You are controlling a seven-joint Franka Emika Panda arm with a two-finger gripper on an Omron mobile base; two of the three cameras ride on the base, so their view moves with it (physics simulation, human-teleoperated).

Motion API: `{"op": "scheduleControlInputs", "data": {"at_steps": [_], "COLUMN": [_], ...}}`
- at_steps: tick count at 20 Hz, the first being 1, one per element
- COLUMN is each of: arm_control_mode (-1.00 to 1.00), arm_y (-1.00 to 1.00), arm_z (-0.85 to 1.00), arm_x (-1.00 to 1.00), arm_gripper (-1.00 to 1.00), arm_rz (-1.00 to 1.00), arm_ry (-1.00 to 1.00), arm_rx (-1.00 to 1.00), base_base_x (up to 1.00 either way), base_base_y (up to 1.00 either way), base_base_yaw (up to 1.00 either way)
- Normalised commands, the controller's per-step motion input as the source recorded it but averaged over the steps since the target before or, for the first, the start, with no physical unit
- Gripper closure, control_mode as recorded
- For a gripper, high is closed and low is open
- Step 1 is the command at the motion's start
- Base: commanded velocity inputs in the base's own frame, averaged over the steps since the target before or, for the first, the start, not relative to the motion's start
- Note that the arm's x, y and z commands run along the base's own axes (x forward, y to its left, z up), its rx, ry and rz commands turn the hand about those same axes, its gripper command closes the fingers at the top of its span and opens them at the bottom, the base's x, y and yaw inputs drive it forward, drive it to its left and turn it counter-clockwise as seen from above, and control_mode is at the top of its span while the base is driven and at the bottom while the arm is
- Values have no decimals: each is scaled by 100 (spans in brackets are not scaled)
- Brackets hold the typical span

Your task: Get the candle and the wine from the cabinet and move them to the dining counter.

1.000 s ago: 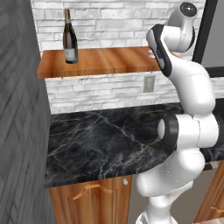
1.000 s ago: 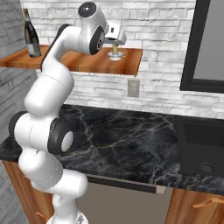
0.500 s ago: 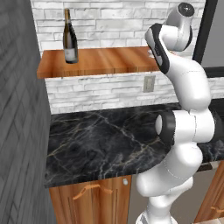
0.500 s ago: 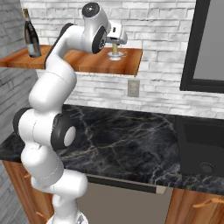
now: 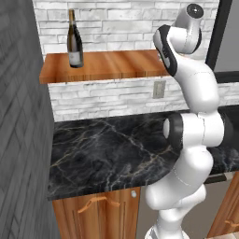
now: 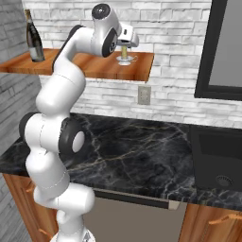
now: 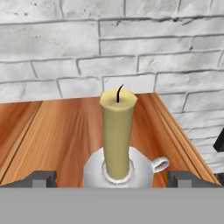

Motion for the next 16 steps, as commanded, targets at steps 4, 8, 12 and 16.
{"op": "scheduleControlInputs", "data": {"at_steps": [4, 8, 12, 16], "arm_control_mode": [-100, -100, -100, -100], "arm_y": [-11, -10, -3, 0], "arm_z": [0, 0, 0, 0], "arm_x": [20, 19, 14, 10], "arm_gripper": [-100, -100, -100, -100], "arm_rz": [0, 0, 0, 0], "arm_ry": [0, 0, 0, 0], "arm_rx": [0, 0, 0, 0], "base_base_x": [0, 0, 0, 0], "base_base_y": [0, 0, 0, 0], "base_base_yaw": [0, 0, 0, 0]}}
